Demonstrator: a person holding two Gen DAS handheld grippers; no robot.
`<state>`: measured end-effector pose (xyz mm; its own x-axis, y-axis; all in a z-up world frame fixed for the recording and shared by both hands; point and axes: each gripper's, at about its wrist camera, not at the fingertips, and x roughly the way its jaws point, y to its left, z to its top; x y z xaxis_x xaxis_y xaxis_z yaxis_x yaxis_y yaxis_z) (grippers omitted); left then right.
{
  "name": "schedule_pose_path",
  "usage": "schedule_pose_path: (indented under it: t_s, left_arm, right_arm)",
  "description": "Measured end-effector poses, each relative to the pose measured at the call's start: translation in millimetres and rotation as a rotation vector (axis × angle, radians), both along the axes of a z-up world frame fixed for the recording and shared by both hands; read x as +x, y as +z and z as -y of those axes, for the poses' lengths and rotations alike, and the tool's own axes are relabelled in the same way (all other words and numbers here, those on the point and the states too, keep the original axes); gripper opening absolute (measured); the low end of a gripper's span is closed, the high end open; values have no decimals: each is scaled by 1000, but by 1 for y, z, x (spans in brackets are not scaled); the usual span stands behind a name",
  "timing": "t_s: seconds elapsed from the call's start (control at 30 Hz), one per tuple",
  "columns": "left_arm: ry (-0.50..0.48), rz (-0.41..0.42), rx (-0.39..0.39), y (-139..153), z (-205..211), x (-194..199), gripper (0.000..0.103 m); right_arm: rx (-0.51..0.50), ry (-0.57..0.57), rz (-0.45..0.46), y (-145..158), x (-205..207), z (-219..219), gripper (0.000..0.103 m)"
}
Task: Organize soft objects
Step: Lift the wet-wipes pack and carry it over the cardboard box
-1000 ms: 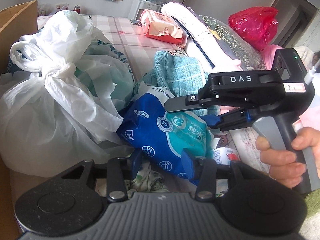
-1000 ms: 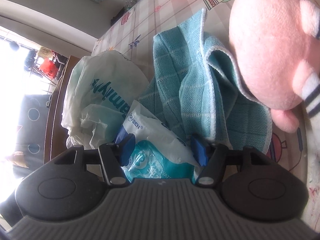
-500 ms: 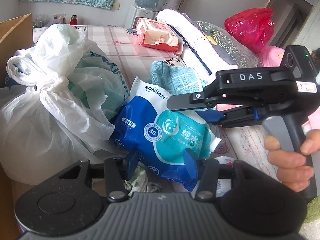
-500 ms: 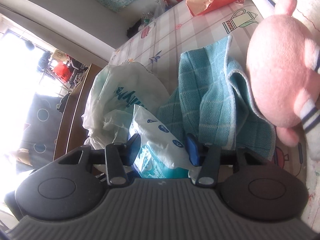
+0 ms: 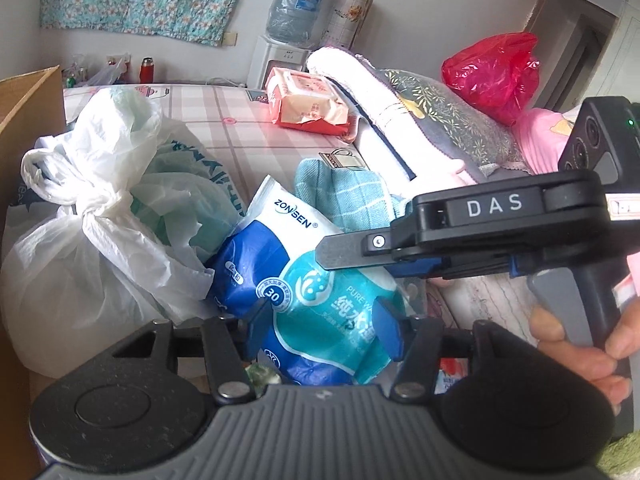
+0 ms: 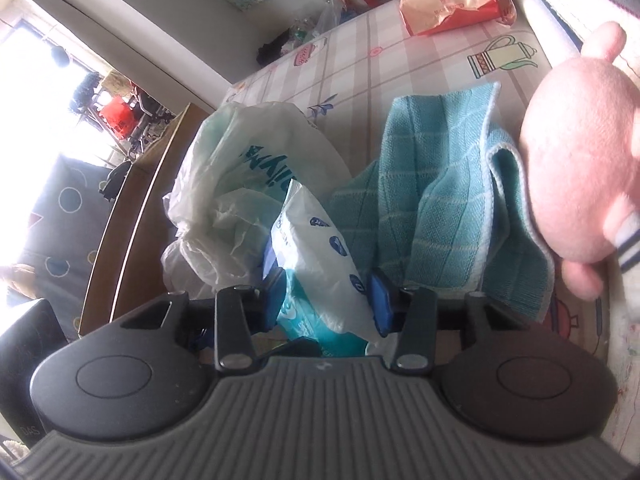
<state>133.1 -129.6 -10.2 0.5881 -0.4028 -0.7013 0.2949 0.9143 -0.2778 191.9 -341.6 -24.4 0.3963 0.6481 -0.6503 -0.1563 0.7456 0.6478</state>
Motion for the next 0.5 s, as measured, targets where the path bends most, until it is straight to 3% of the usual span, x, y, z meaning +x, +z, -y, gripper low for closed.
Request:
schedule_pose_path:
  t_s: [0.5]
  left_arm:
    - [-21,-17,-42,-9,-10,-1,55]
  right_arm:
    - [-51,-22,20,12,-14,-5,38]
